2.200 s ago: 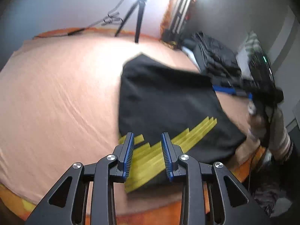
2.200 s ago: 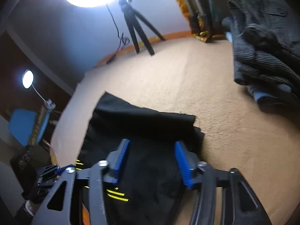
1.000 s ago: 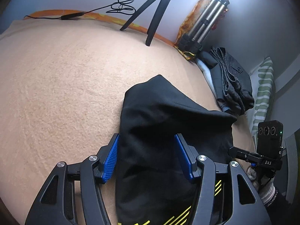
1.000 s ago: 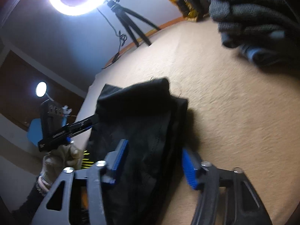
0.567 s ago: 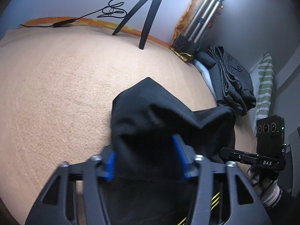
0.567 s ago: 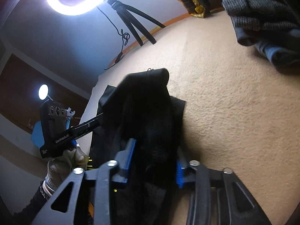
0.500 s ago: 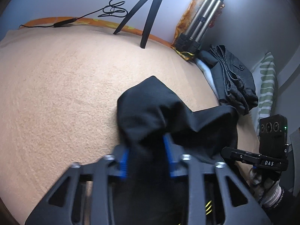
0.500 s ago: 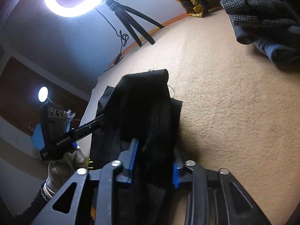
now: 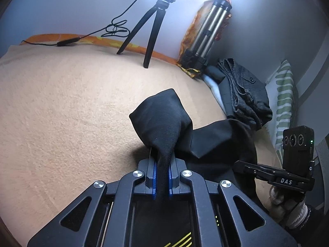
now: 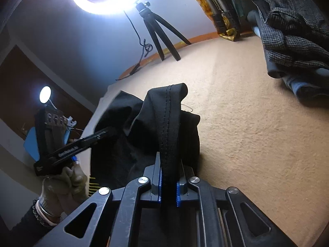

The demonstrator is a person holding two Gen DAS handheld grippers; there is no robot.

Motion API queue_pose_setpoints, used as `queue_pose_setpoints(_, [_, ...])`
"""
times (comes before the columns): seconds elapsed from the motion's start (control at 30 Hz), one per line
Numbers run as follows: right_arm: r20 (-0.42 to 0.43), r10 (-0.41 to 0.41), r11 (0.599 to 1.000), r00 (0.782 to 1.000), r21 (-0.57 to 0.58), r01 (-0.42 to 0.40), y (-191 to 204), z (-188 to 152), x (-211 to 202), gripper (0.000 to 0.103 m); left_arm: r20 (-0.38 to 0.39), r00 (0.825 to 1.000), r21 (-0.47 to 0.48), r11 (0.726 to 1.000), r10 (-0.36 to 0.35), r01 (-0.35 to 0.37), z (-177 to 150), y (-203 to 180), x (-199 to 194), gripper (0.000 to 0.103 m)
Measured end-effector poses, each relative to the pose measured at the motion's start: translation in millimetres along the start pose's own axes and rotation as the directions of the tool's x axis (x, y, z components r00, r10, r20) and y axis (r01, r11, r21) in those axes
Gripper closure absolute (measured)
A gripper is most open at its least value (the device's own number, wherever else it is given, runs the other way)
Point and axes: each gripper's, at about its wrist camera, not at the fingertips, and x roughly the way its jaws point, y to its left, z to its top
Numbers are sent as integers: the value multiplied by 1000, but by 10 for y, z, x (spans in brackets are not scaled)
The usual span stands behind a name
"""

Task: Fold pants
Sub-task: 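Grasp the folded pants edge with the left tool while the right tool grasps it, then lift the folded pants with both tools and carry them toward the clothes stack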

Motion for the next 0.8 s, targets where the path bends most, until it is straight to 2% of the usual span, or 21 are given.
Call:
queue_pose_setpoints(0.33, [38, -39, 992, 999, -119, 43, 272, -64, -67, 96, 43, 999, 2, 1000, 8, -8, 33, -9, -152, 98])
queue_pose_setpoints(0.6, [115, -42, 986, 993, -153, 59, 351, 14, -380, 96, 108, 994, 59, 998, -8, 2, 113, -209, -348, 98])
queue_pose_setpoints(0.67, [105, -38, 991, 994, -126, 52, 298, 5, -371, 96, 108, 994, 55, 999, -4, -2, 118, -213, -328, 98])
queue_pose_setpoints(0.8, [20, -12, 998, 1000, -69, 13, 134, -10, -162, 93, 73, 997, 17, 999, 28, -29, 93, -112, -170, 98])
